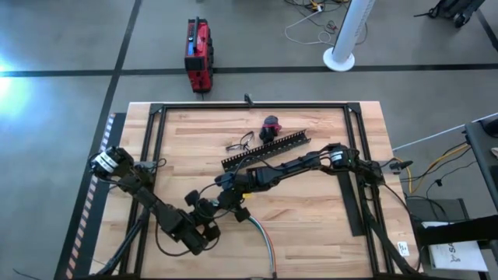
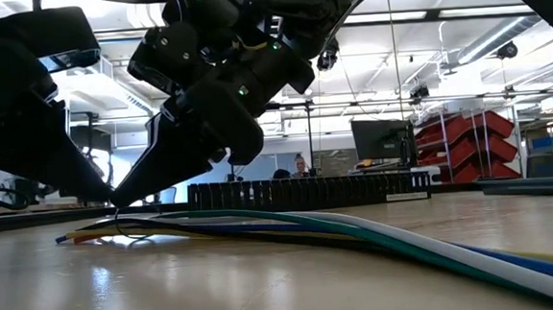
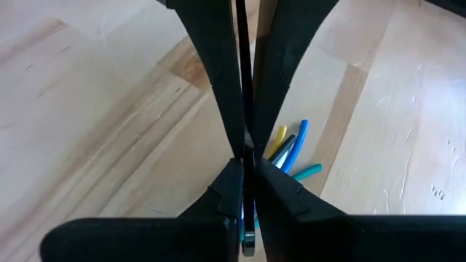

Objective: Ziptie cables
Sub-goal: Wrap the cable wires with black zip tie

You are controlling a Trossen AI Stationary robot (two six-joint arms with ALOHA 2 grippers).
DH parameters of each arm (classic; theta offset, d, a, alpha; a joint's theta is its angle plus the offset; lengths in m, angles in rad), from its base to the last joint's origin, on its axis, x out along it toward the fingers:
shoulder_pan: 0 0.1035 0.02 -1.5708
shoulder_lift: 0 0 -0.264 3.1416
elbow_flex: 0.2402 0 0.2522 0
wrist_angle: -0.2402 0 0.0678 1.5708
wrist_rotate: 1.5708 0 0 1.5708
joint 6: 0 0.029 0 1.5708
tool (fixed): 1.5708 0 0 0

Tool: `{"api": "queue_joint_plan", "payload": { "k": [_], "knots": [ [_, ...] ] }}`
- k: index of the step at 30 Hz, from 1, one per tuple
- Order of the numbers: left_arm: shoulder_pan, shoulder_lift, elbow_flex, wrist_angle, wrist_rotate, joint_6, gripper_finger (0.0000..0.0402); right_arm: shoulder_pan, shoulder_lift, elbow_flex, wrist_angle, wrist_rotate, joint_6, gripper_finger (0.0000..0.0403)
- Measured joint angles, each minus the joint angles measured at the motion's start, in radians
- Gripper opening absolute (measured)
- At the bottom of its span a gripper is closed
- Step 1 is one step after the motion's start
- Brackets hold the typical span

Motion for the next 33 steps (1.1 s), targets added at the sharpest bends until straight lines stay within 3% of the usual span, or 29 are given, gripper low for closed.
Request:
{"api": "queue_joint_plan", "payload": {
  "k": [20,26,33],
  "knots": [
    [-0.206,-0.001,-0.003,-0.315,0.004,-0.503,0.0001,0.000,-0.001,0.002,-0.003,0.004,0.005,0.0009],
    [-0.234,0.000,-0.004,-0.236,-0.129,-0.448,0.0001,0.000,-0.002,0.002,-0.009,0.001,0.005,0.0009],
    [-0.184,0.000,-0.004,-0.170,-0.155,-0.345,0.0032,0.000,-0.001,0.002,-0.005,-0.001,0.005,0.0009]
  ]
}}
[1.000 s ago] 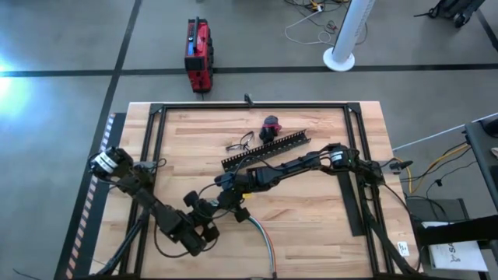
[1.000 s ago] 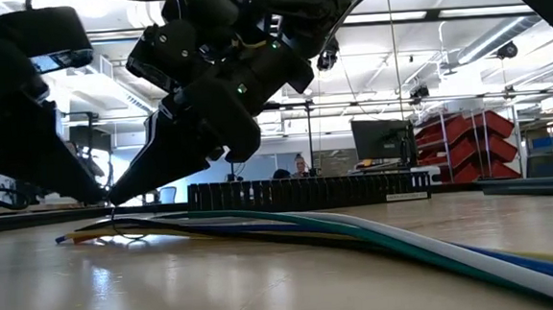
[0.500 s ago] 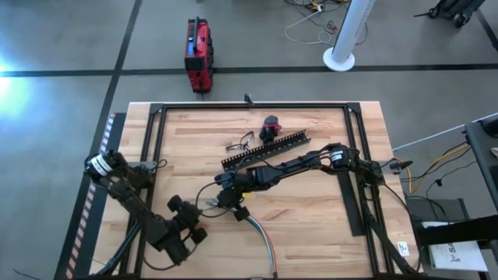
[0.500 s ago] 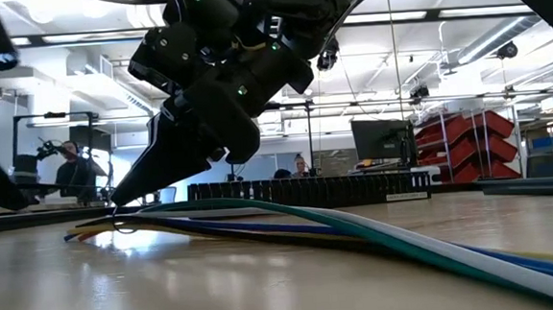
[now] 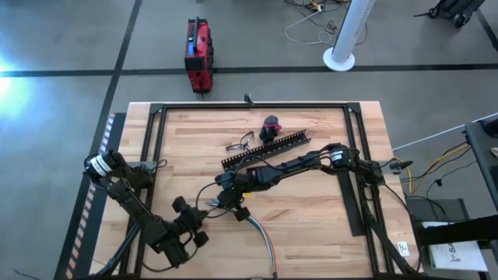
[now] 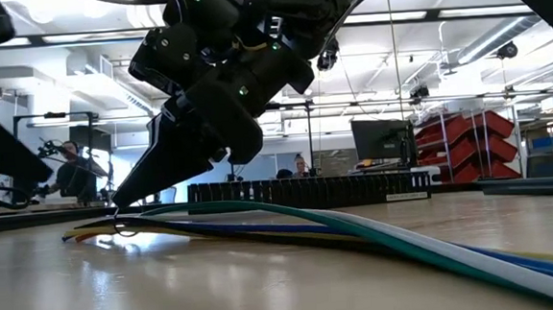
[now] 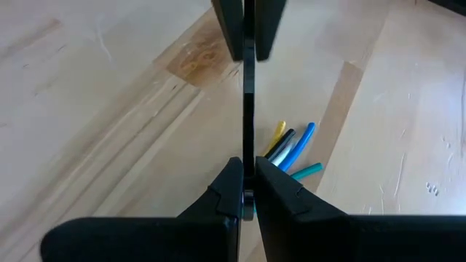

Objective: Ziptie cables
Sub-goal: Wrap the cable wires with black zip tie

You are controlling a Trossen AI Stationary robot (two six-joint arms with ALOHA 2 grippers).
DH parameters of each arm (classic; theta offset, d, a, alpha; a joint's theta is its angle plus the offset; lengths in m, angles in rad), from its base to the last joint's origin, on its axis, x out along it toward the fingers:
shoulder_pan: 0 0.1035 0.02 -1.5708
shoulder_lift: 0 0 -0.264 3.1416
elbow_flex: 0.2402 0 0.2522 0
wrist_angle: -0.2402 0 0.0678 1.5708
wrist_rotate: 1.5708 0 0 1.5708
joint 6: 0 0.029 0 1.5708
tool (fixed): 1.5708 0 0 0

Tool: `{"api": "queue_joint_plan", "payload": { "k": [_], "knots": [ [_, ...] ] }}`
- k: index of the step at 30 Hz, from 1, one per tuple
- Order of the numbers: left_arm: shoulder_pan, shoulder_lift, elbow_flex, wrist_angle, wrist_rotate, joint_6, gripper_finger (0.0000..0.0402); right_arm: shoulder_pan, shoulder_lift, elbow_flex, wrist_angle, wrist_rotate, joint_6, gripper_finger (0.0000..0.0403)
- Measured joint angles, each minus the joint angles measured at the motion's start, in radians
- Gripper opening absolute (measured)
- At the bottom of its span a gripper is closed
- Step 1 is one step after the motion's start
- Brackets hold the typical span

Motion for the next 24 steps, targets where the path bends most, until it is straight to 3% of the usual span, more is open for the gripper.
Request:
{"api": "queue_joint_plan", "payload": {
  "k": [13,24],
  "knots": [
    [0.105,0.000,0.000,0.116,-0.015,0.149,0.0117,0.000,0.000,0.000,0.002,0.001,0.001,0.0009],
    [0.126,0.000,-0.047,0.209,0.017,0.195,0.0124,0.000,0.000,0.000,0.002,0.002,0.001,0.0009]
  ]
}}
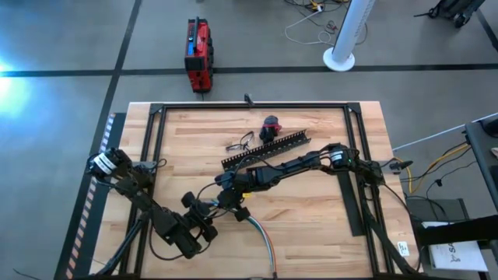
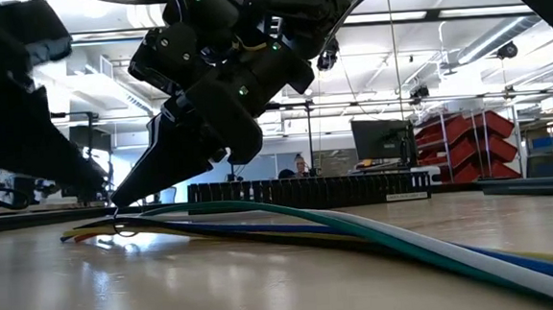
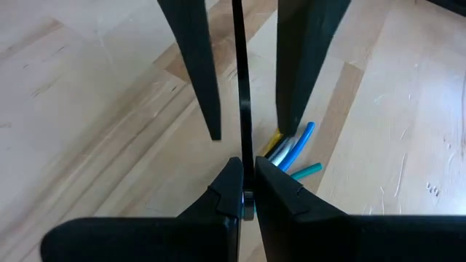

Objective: Ziptie cables
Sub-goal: Wrap the cable wires with black zip tie

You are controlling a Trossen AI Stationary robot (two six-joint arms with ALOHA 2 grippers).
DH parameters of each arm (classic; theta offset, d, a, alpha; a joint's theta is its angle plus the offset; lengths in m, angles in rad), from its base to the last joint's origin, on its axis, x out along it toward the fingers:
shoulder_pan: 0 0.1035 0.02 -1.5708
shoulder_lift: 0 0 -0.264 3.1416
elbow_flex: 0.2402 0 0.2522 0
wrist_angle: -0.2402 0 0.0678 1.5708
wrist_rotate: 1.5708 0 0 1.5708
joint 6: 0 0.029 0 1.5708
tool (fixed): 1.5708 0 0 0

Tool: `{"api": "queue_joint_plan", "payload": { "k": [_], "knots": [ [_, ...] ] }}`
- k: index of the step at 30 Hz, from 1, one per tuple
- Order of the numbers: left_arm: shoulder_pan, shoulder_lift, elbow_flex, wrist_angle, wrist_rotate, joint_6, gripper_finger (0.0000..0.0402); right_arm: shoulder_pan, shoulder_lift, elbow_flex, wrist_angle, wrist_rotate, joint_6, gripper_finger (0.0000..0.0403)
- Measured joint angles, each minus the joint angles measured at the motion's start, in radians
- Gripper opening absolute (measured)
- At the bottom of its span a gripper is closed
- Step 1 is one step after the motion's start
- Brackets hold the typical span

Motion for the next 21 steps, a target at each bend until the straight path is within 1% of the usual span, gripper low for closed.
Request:
{"api": "queue_joint_plan", "payload": {
  "k": [3,7,12,15,17,21],
  "knots": [
    [0.005,0.001,-0.043,0.072,0.001,0.000,0.0113,0.000,0.000,0.000,0.000,0.000,0.002,0.0009],
    [0.004,0.001,-0.074,0.125,-0.018,0.002,0.0096,0.000,0.000,0.000,0.000,0.001,0.002,0.0009],
    [0.004,0.001,-0.078,0.177,-0.035,0.104,0.0080,0.000,0.000,0.000,0.000,0.001,0.001,0.0009],
    [0.004,0.001,-0.074,0.194,-0.057,0.163,0.0076,0.000,0.000,0.000,0.000,0.000,0.000,0.0009],
    [0.006,0.001,-0.071,0.201,-0.080,0.168,0.0075,0.000,0.000,0.000,0.001,0.002,0.000,0.0009],
    [0.013,0.001,-0.081,0.203,-0.084,0.165,0.0075,0.000,0.000,-0.001,0.000,0.002,0.000,0.0009]
  ]
}}
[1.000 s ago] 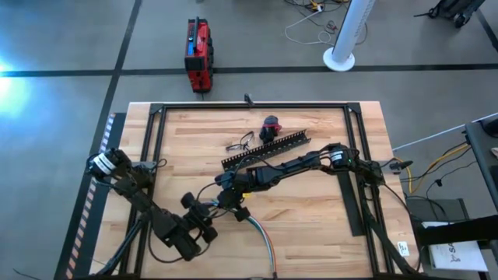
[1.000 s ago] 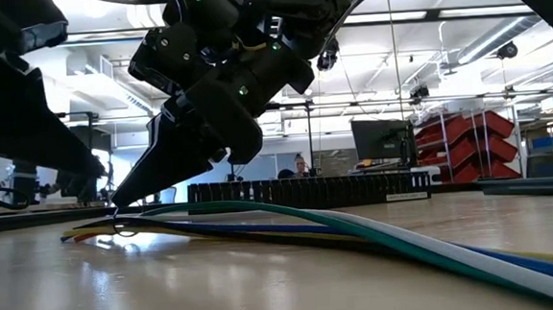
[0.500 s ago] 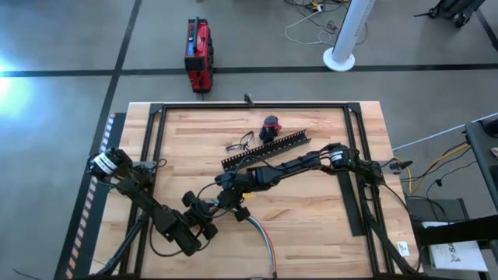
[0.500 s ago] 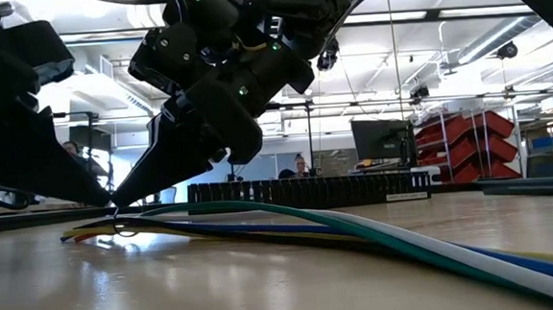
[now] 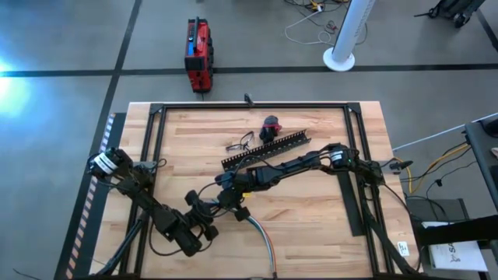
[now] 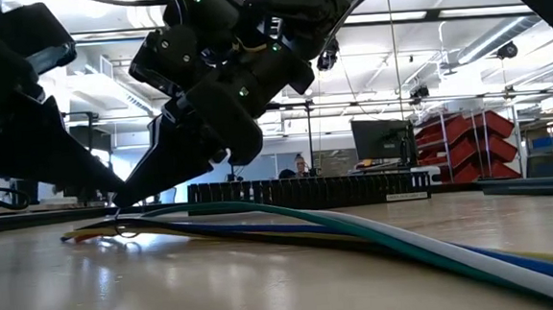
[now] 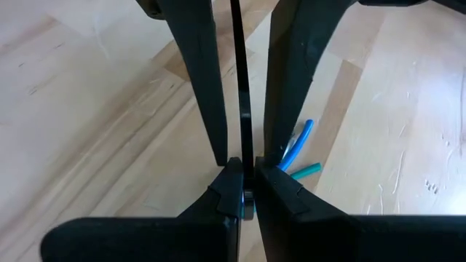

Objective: Ziptie cables
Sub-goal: Wrap the cable wires with black zip tie

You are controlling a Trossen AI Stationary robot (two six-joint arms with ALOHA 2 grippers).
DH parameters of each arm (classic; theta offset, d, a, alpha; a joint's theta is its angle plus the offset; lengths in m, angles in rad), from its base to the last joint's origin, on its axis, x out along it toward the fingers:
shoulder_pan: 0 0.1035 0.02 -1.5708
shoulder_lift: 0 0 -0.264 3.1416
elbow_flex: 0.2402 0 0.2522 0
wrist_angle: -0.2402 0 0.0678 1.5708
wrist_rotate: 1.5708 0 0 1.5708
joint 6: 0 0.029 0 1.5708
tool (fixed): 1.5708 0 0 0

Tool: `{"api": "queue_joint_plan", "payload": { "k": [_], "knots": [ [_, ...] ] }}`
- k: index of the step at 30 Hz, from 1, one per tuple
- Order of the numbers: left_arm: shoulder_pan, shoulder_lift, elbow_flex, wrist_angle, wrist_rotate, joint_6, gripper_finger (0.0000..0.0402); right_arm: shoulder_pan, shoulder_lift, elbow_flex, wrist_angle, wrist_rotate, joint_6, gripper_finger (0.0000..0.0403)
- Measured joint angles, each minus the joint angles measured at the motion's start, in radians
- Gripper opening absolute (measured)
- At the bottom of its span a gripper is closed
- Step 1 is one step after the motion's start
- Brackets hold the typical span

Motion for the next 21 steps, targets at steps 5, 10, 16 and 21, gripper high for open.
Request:
{"api": "queue_joint_plan", "payload": {
  "k": [5,10,16,21],
  "knots": [
    [0.001,0.000,-0.005,0.006,0.001,-0.006,0.0065,0.000,0.000,0.000,0.000,0.002,0.001,0.0009],
    [0.003,0.000,-0.005,0.008,0.020,0.003,0.0053,0.000,0.000,0.000,-0.001,0.001,0.001,0.0009],
    [0.003,0.000,-0.005,-0.003,0.044,0.028,0.0056,0.000,0.000,0.000,-0.002,0.000,0.002,0.0009],
    [0.003,0.000,-0.005,-0.011,0.055,0.028,0.0079,0.000,0.000,0.000,0.000,-0.001,0.002,0.0009]
  ]
}}
